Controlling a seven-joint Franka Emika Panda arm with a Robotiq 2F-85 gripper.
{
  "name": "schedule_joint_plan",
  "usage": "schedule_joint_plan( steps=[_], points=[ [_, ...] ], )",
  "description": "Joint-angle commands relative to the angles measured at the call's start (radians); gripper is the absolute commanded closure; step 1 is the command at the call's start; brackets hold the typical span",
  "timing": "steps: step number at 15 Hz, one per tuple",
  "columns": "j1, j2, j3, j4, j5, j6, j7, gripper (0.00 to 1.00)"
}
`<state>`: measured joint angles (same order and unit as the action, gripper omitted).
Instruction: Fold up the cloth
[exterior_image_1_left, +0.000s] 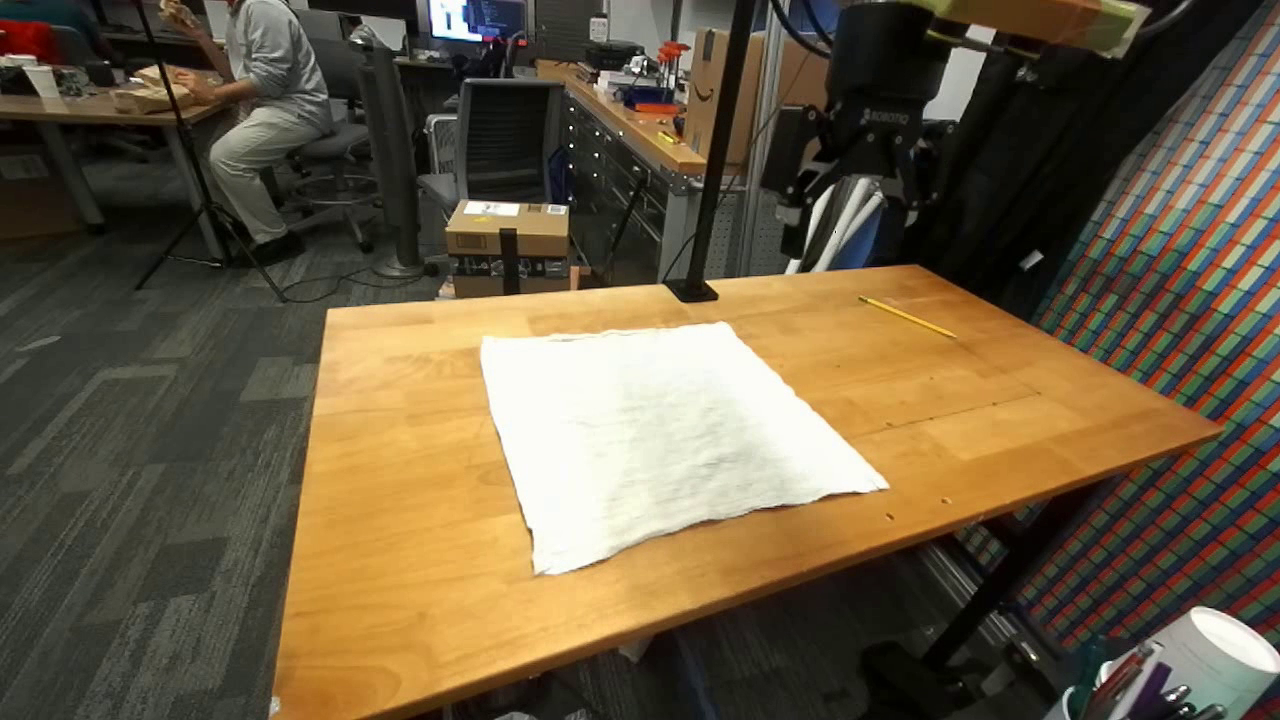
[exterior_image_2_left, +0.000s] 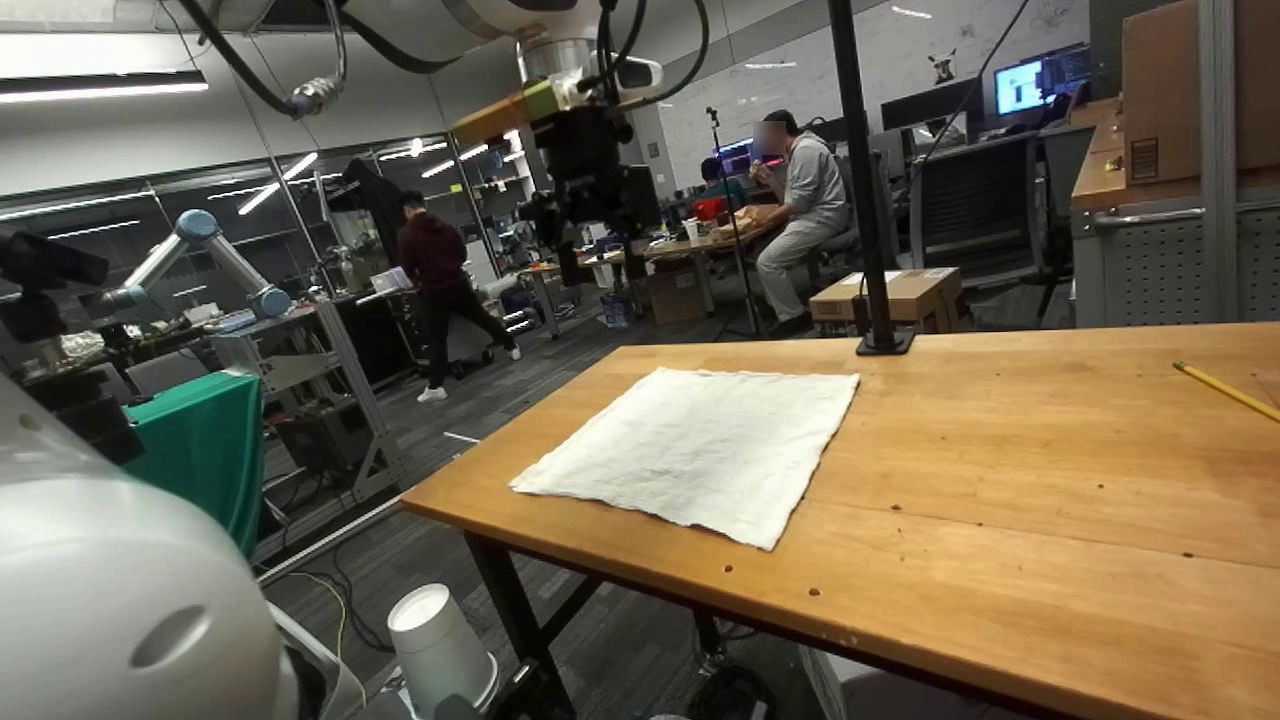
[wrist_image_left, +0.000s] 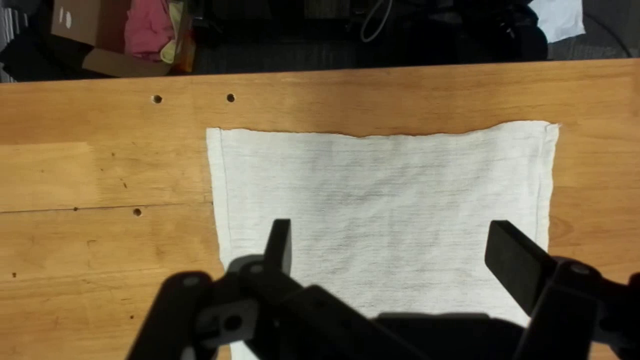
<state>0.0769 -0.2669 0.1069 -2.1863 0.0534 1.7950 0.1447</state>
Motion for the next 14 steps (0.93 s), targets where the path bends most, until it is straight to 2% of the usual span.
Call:
schedule_joint_plan(
  steps=[1, 6, 14],
  points=[
    [-0.015, -0.012, -0.029, -0.026, -0.028, 0.005, -0.069, 0.0],
    [-0.04, -0.036, -0.073, -0.115, -0.041, 0.087, -0.141, 0.0],
    [-0.098, 0.033, -0.127, -0.198, -0.181, 0.336, -0.193, 0.0]
  ],
)
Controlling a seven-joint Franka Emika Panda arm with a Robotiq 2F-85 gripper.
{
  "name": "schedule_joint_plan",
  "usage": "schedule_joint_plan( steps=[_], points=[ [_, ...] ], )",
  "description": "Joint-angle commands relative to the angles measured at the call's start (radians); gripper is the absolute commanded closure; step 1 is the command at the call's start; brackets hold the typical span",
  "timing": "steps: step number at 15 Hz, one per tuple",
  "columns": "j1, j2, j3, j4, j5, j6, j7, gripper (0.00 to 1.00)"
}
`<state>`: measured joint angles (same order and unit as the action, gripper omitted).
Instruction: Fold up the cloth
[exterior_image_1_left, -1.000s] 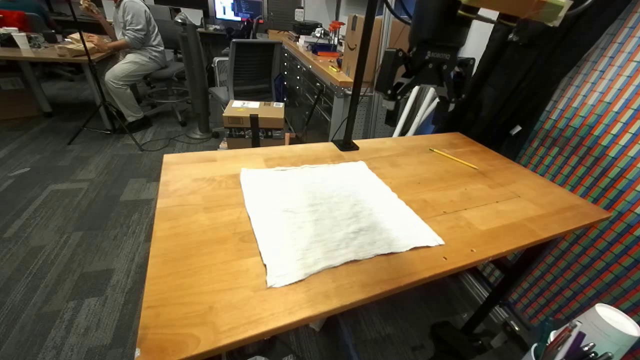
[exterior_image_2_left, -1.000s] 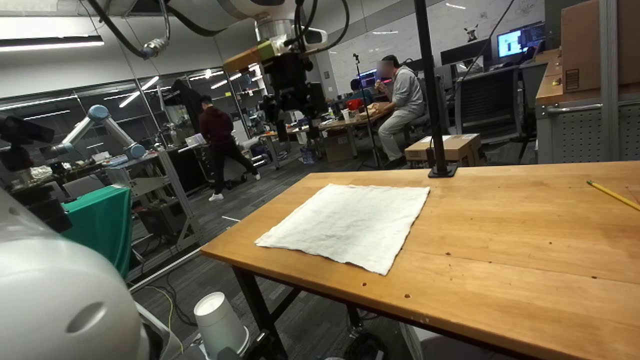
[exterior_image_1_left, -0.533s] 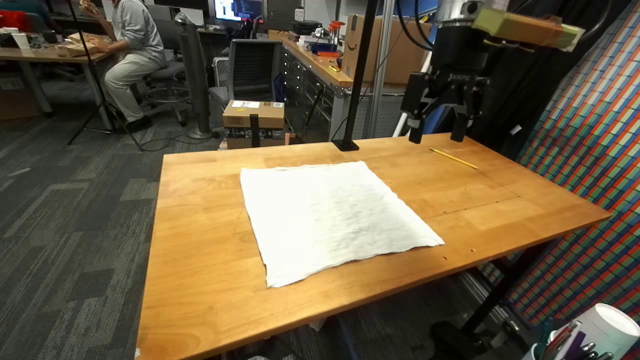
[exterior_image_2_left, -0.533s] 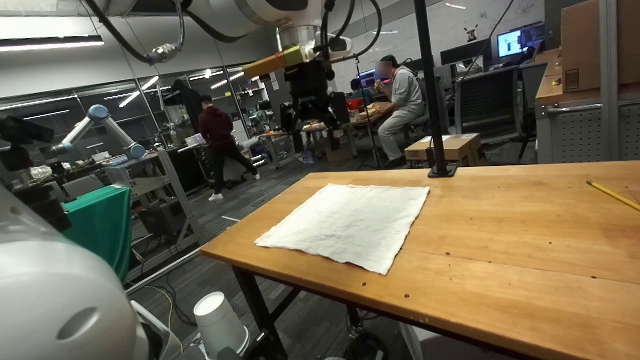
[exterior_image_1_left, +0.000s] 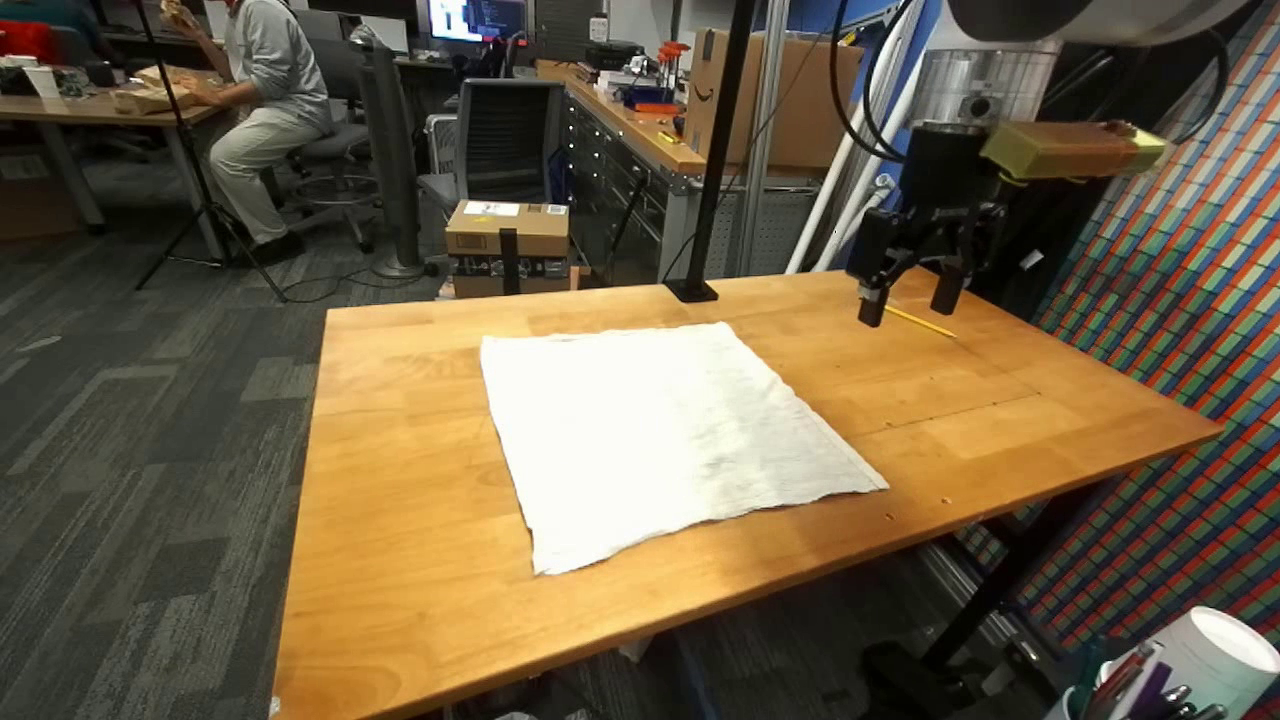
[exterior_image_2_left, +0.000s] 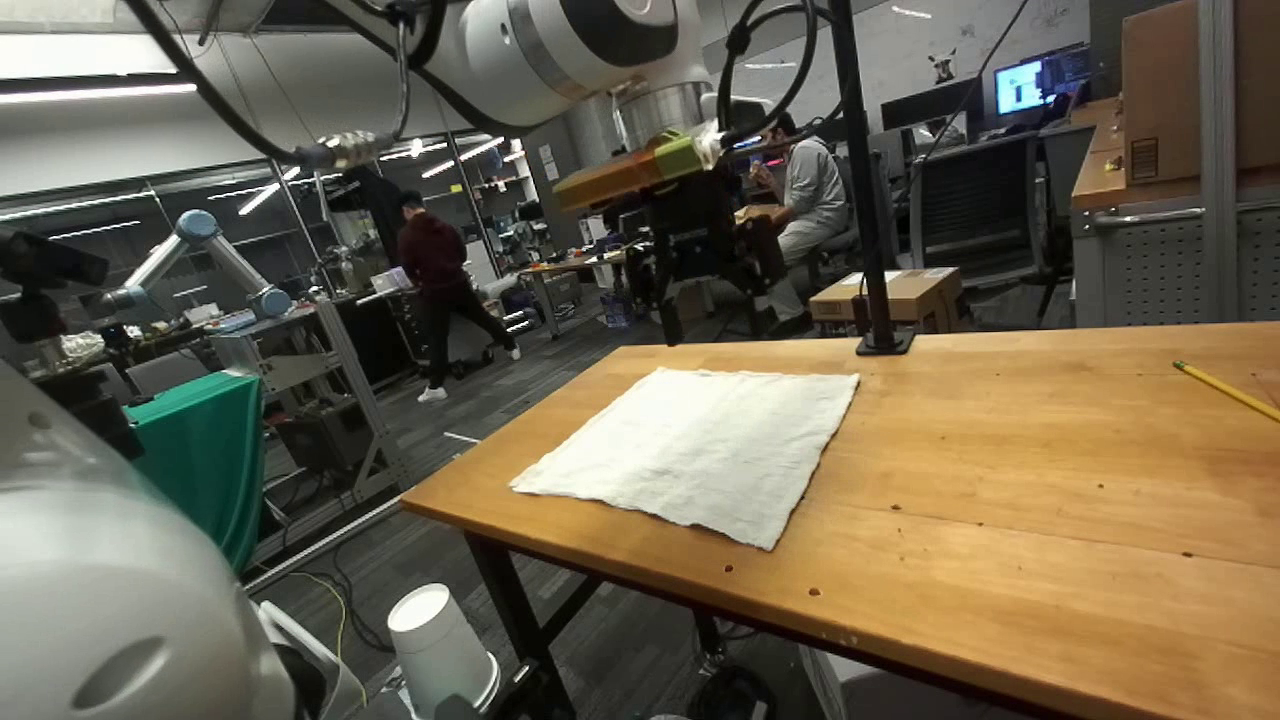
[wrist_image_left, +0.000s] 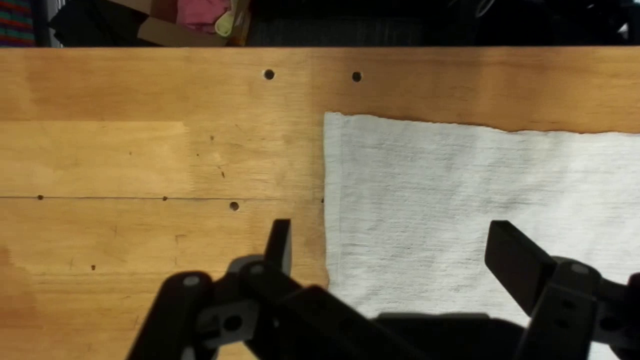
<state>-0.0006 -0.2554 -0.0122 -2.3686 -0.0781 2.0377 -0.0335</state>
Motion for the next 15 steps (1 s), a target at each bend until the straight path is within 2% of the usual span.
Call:
schedule_joint_plan(
  steps=[1, 5, 10, 15],
  points=[
    [-0.027, 0.041, -0.01, -0.018, -0.071, 0.127, -0.009, 0.0],
    [-0.041, 0.137, -0.023, -0.009, -0.102, 0.25, -0.01, 0.0],
    [-0.039, 0.278, -0.029, -0.002, -0.062, 0.369, -0.026, 0.0],
    [-0.039, 0.384, -0.016, -0.008, 0.044, 0.442, -0.053, 0.0]
  ],
)
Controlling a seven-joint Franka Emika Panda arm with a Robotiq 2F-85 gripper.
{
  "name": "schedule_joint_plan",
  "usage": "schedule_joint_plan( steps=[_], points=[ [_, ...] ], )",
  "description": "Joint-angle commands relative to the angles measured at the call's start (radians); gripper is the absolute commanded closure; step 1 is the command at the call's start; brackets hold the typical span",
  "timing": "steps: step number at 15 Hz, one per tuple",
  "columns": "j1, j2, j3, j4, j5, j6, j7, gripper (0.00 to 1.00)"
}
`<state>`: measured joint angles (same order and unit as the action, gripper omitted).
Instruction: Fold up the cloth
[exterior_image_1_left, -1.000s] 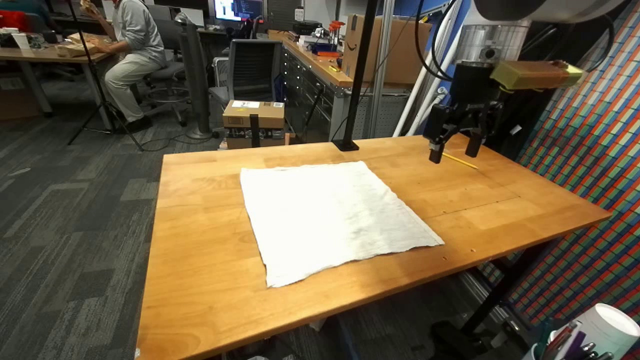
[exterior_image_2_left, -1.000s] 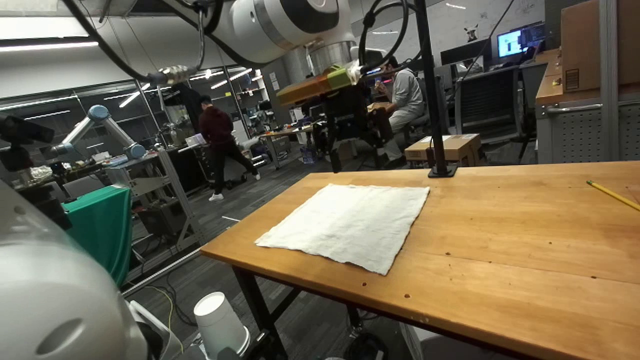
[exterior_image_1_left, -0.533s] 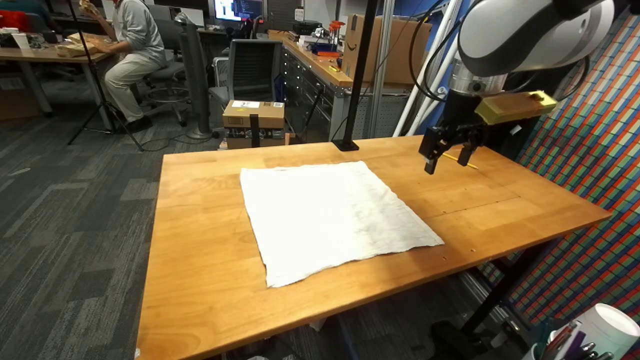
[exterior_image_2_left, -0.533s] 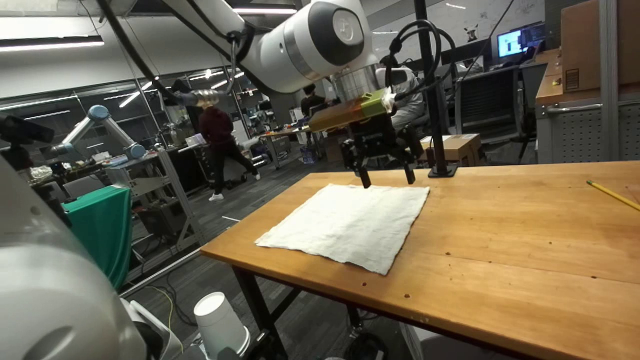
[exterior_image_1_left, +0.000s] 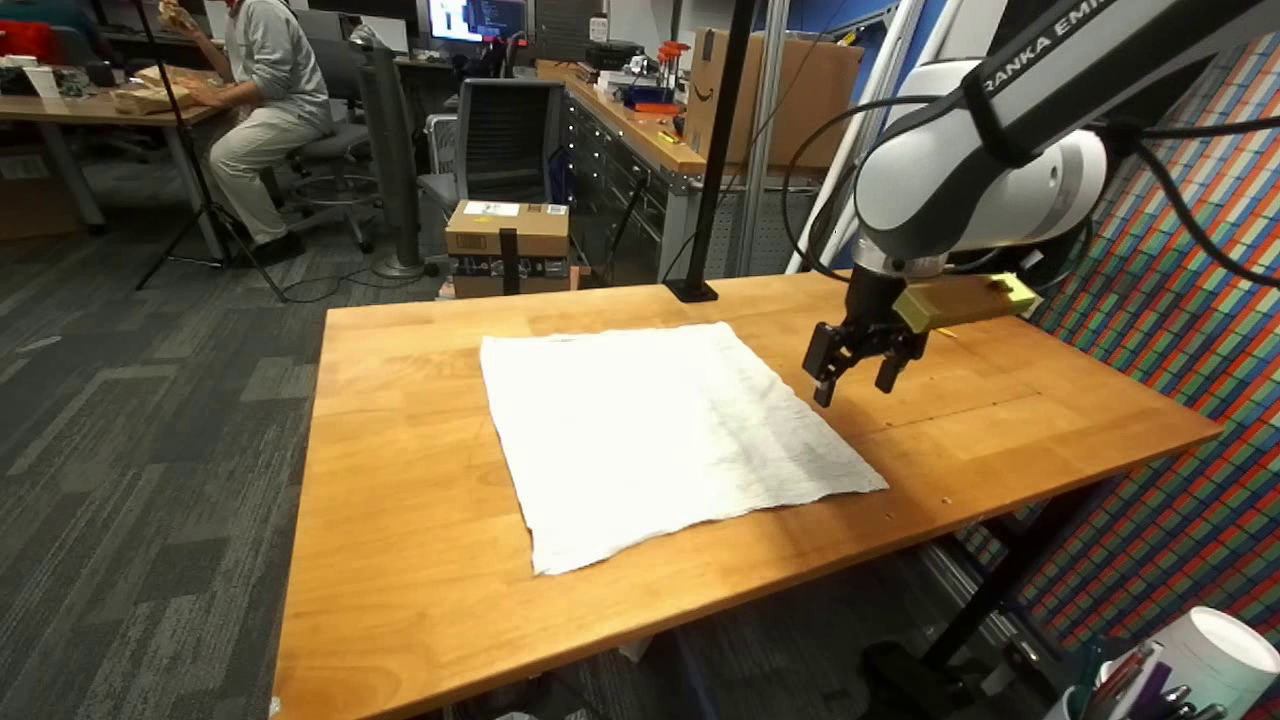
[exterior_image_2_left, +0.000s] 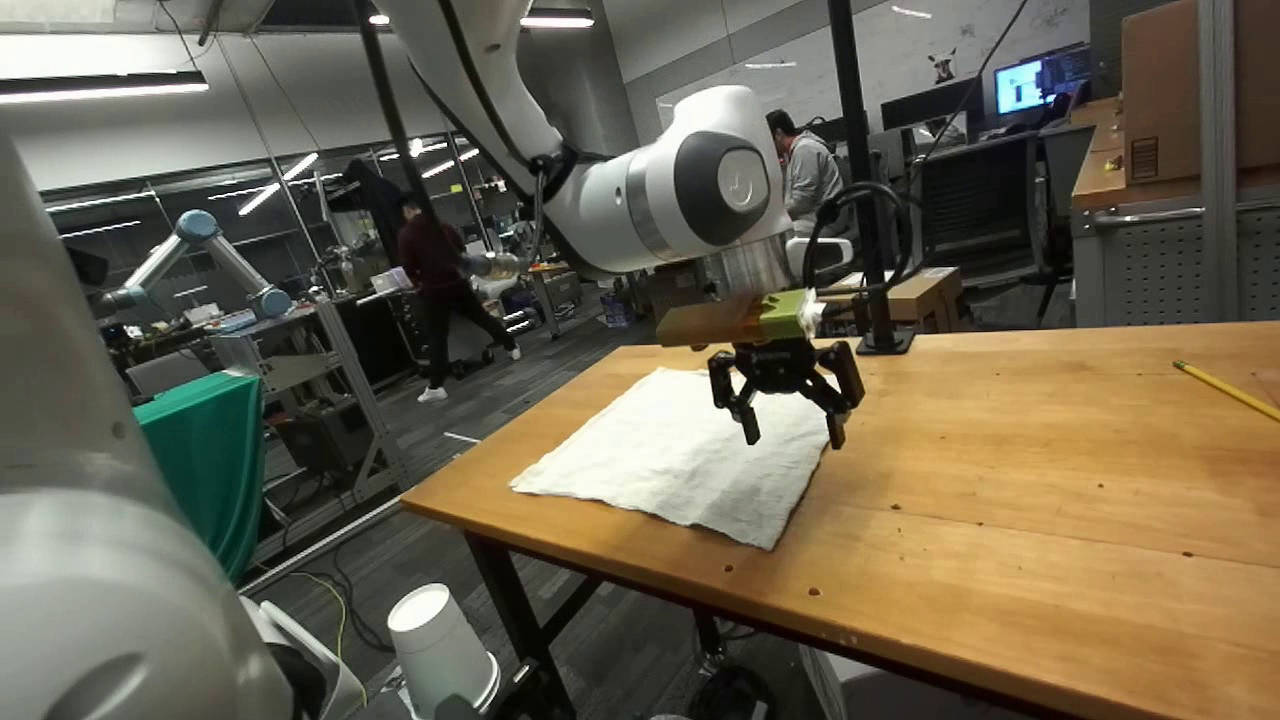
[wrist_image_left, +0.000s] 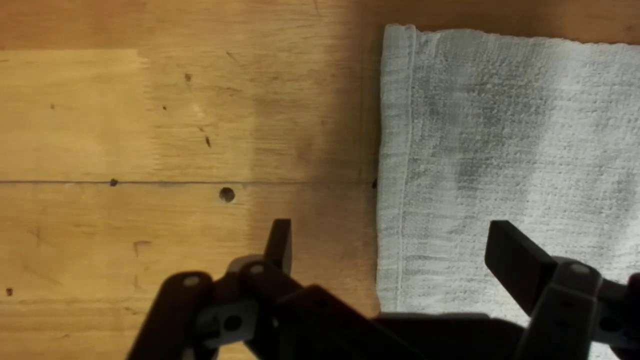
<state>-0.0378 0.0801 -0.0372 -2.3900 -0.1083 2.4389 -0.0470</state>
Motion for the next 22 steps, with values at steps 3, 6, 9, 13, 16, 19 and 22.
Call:
schedule_joint_plan(
  steps=[3, 6, 9, 13, 16, 19, 22],
  points=[
    [-0.004, 0.077, 0.026, 0.012, 0.153, 0.053, -0.06, 0.0],
    [-0.007, 0.082, 0.039, 0.012, 0.211, 0.054, -0.075, 0.0],
    [-0.003, 0.093, 0.044, 0.015, 0.231, 0.06, -0.087, 0.0],
    [0.001, 0.11, 0.045, -0.006, 0.208, 0.055, -0.089, 0.0],
    [-0.003, 0.129, 0.047, -0.023, 0.206, 0.045, -0.107, 0.0],
    [-0.007, 0.136, 0.04, -0.023, 0.194, 0.039, -0.118, 0.0],
    [-0.009, 0.137, 0.046, -0.012, 0.215, 0.025, -0.12, 0.28]
  ],
)
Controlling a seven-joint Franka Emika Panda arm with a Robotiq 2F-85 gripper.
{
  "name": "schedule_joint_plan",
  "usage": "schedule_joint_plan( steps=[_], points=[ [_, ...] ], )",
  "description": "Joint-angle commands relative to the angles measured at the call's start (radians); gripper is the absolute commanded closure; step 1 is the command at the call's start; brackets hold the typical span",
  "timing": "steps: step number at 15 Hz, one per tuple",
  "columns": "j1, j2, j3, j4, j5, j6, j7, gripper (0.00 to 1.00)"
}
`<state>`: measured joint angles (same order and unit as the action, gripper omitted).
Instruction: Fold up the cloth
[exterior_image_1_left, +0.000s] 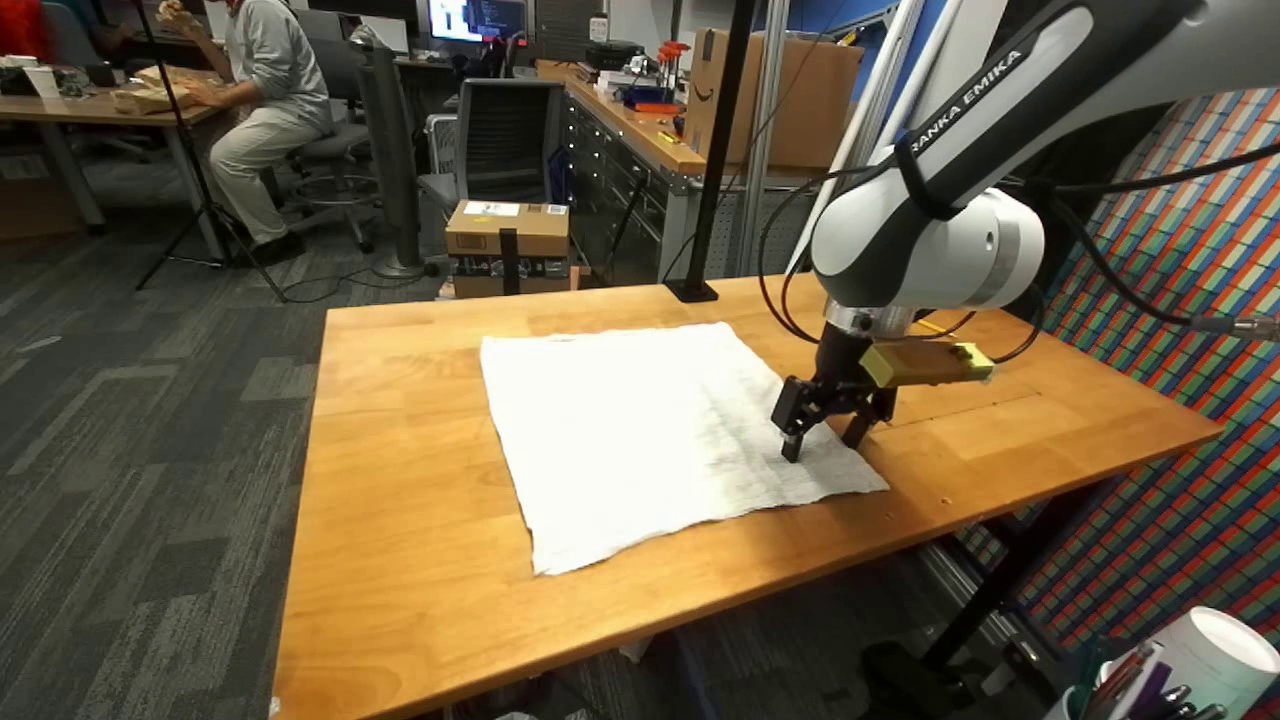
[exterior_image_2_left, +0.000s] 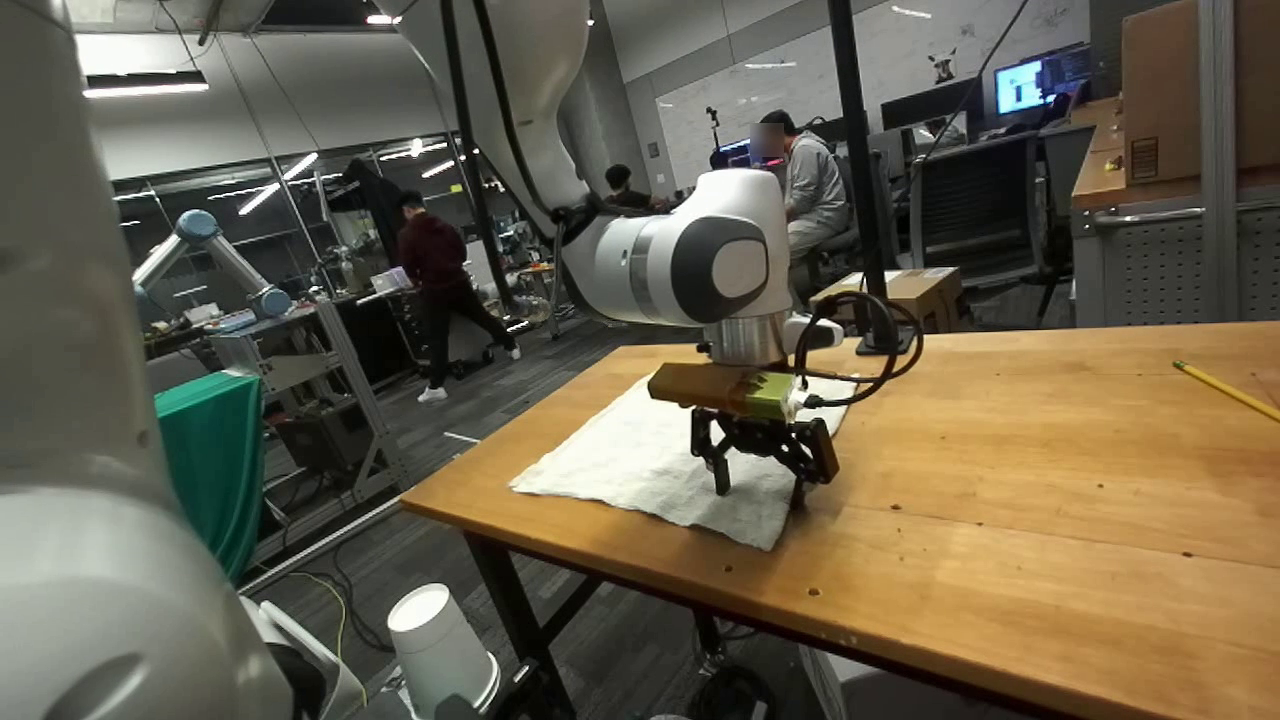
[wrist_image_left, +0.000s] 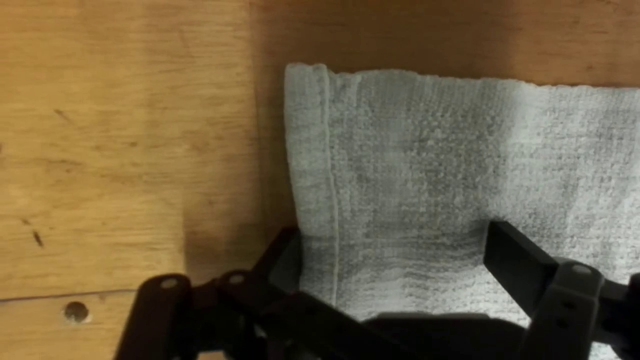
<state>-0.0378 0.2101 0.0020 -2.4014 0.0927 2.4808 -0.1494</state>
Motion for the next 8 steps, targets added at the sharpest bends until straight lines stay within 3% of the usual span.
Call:
schedule_joint_plan(
  steps=[1, 8],
  points=[
    [-0.007, 0.006, 0.007, 0.004, 0.014, -0.027, -0.012, 0.34],
    [0.025, -0.033, 0.036, 0.039, 0.008, -0.166, 0.021, 0.9]
  ],
)
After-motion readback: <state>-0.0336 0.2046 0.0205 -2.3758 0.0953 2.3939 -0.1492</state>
